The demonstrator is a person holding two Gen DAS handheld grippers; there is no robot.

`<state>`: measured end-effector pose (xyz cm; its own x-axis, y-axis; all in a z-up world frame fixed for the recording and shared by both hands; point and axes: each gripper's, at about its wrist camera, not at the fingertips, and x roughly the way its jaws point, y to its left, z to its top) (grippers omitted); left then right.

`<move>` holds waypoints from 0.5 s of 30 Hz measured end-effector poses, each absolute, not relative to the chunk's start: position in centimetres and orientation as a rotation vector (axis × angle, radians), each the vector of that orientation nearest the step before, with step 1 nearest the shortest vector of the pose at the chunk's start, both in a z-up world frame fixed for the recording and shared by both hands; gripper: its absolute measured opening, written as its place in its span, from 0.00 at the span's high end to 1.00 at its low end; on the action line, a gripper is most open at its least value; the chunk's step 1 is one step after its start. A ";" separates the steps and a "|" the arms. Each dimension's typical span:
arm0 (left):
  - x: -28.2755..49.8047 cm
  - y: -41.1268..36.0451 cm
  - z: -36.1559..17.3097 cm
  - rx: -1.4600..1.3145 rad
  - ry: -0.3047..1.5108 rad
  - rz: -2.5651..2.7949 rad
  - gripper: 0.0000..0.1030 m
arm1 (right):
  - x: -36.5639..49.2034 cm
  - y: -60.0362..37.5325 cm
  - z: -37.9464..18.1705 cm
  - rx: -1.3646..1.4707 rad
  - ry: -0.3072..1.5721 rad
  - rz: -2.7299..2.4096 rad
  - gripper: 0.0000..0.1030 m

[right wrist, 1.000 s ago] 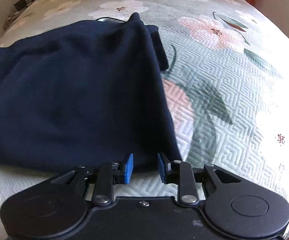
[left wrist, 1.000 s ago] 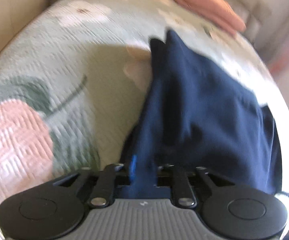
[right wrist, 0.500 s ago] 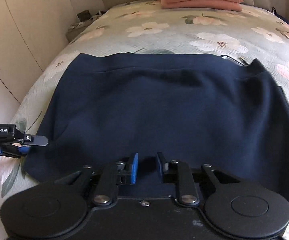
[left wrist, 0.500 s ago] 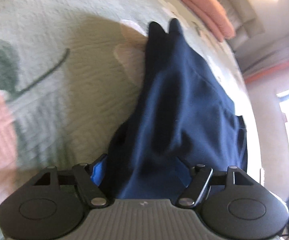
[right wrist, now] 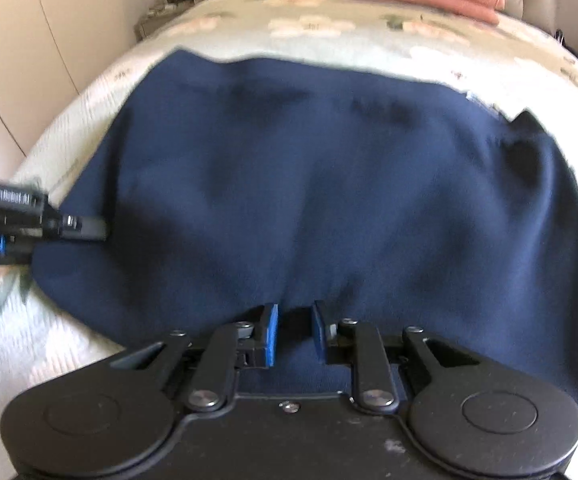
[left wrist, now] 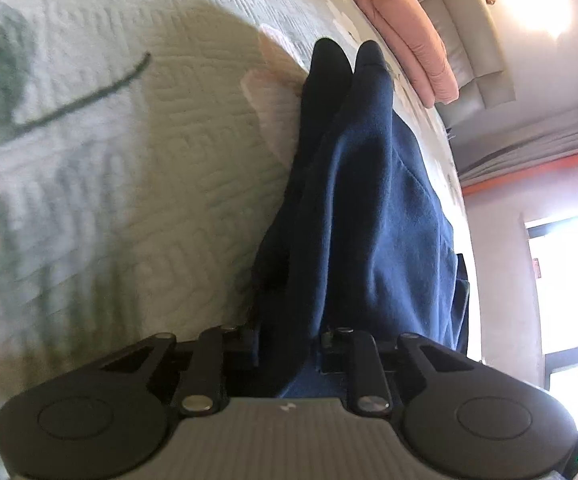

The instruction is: Fold large clothes

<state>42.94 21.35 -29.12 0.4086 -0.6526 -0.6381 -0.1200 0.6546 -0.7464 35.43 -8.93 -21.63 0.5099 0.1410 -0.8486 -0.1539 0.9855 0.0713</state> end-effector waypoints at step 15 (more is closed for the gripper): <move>44.2 13.3 -19.7 -0.846 0.878 -0.719 0.91 | 34.2 -11.5 -22.5 0.117 0.963 0.233 0.74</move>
<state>44.25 13.33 -19.68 0.4570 -0.8152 -0.3559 0.1884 0.4797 -0.8569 34.15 -11.49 -22.49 0.5485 0.2481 -0.7985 -0.1448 0.9687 0.2016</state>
